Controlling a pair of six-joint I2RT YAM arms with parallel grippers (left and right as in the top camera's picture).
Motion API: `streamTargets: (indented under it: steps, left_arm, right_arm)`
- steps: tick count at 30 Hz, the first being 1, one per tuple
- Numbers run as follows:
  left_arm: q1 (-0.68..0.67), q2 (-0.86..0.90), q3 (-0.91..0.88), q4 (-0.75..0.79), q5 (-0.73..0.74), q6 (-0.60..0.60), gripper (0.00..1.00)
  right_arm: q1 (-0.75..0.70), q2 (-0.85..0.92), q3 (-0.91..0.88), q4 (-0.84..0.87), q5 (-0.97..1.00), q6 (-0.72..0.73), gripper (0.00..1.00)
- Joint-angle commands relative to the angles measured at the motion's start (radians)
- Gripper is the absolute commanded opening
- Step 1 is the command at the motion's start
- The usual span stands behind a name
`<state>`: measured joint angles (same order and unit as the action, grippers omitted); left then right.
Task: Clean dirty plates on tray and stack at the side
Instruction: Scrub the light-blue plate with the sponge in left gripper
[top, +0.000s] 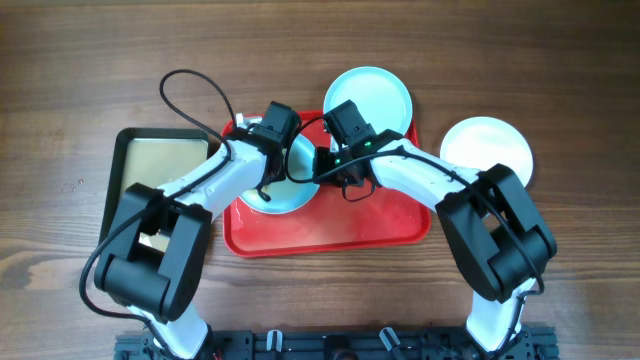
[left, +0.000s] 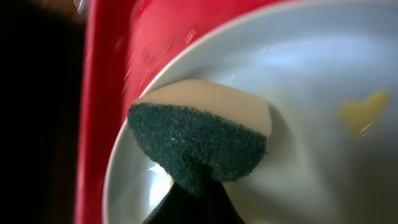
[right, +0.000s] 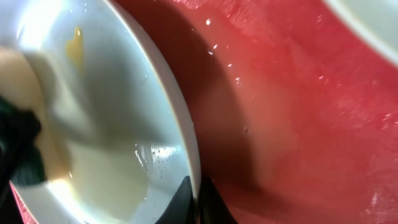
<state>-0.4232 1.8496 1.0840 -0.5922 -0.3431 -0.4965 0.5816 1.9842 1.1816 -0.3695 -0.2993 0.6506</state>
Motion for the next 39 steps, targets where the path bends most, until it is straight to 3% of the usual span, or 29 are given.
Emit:
streamTargets:
  steps: [1, 4, 8, 13, 17, 21, 26, 32, 35, 39]
  left_arm:
    - [0.006, 0.029, -0.01, 0.16, 0.24, 0.198, 0.04]
    - [0.006, 0.029, -0.01, 0.232, 0.479, 0.305, 0.04]
    - [0.006, 0.029, -0.01, 0.163, 0.675, 0.405, 0.04]
    - [0.008, 0.029, -0.01, -0.088, 0.715, 0.557, 0.04]
    - [0.03, 0.029, -0.01, -0.188, 0.583, 0.52, 0.04]
    - [0.074, 0.029, -0.01, -0.251, 0.309, 0.322, 0.04]
    - [0.099, 0.029, -0.01, -0.217, 0.048, 0.077, 0.04]
    - [0.098, 0.029, -0.01, -0.064, -0.005, 0.01, 0.04]
    - [0.098, 0.029, -0.01, 0.074, 0.164, 0.027, 0.04]
    - [0.098, 0.029, -0.01, 0.158, 0.615, 0.264, 0.04]
  right_arm:
    - [0.004, 0.039, -0.003, -0.014, 0.005, -0.023, 0.04]
    - [0.004, 0.039, -0.003, -0.013, -0.002, -0.023, 0.04]
    - [0.004, 0.039, -0.003, -0.01, -0.01, -0.031, 0.04]
    - [0.004, 0.039, -0.003, -0.008, -0.017, -0.042, 0.04]
    - [0.004, 0.039, -0.003, -0.009, -0.017, -0.045, 0.04]
    - [0.004, 0.039, -0.003, -0.015, -0.017, -0.047, 0.04]
    - [0.004, 0.039, -0.003, -0.02, -0.017, -0.049, 0.04]
    - [0.004, 0.039, -0.003, -0.023, -0.017, -0.053, 0.05]
    - [0.004, 0.039, -0.003, -0.02, -0.017, -0.052, 0.04]
    - [0.004, 0.039, -0.003, -0.02, -0.017, -0.053, 0.04]
